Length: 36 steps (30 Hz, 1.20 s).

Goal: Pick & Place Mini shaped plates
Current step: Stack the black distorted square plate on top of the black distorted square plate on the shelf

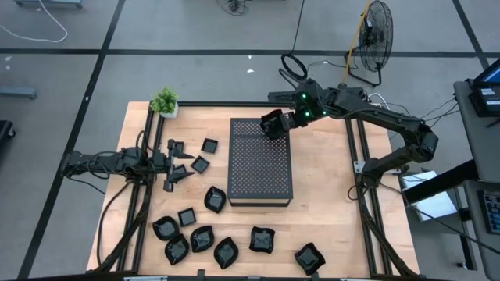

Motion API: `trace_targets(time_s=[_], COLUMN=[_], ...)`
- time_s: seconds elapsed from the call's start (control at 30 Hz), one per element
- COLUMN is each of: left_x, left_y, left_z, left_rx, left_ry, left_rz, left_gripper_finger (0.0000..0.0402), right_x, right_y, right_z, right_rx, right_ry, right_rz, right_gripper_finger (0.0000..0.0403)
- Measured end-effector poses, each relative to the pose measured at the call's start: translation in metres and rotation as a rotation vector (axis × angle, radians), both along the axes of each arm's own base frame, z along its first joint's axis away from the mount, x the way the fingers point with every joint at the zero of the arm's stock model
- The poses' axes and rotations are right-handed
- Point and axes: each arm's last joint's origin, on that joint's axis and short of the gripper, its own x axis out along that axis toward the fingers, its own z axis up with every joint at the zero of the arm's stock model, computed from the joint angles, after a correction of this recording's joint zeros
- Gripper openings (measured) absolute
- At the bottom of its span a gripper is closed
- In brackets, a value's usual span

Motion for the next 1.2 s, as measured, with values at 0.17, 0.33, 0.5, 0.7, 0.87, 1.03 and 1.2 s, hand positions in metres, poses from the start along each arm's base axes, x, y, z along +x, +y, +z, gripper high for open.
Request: trace_targets(time_s=[0.17,0.33,0.5,0.7,0.87,1.03,1.2], left_x=[0.0000,0.0000,0.0000,0.0000,0.0000,0.0000,0.0000], left_y=[0.0000,0.0000,0.0000,0.0000,0.0000,0.0000,0.0000], left_z=[0.0000,0.0000,0.0000,0.0000,0.0000,0.0000,0.0001], left_rx=[0.000,0.000,0.000,0.000,0.000,0.000,0.000], left_ry=[0.000,0.000,0.000,0.000,0.000,0.000,0.000], left_rz=[0.000,0.000,0.000,0.000,0.000,0.000,0.000], left_gripper_finger=[0.0269,0.0269,0.0269,0.0269,0.0269,0.0269,0.0269], right_x=[0.0001,0.0001,0.0002,0.0003,0.0003,0.0003,0.0003], right_y=[0.0000,-0.0001,-0.0001,-0.0002,-0.0002,-0.0002,-0.0002], right_z=[0.0001,0.0001,0.0002,0.0003,0.0003,0.0003,0.0003], right_rx=[-0.012,-0.013,-0.014,-0.021,-0.024,-0.024,-0.024], right_ry=[0.001,0.000,-0.001,-0.001,-0.001,-0.001,-0.001], right_rz=[0.014,0.015,0.014,0.020,0.022,0.022,0.022], right_gripper_finger=[0.0000,0.0013,0.0039,0.0064,0.0073,0.0075,0.0075])
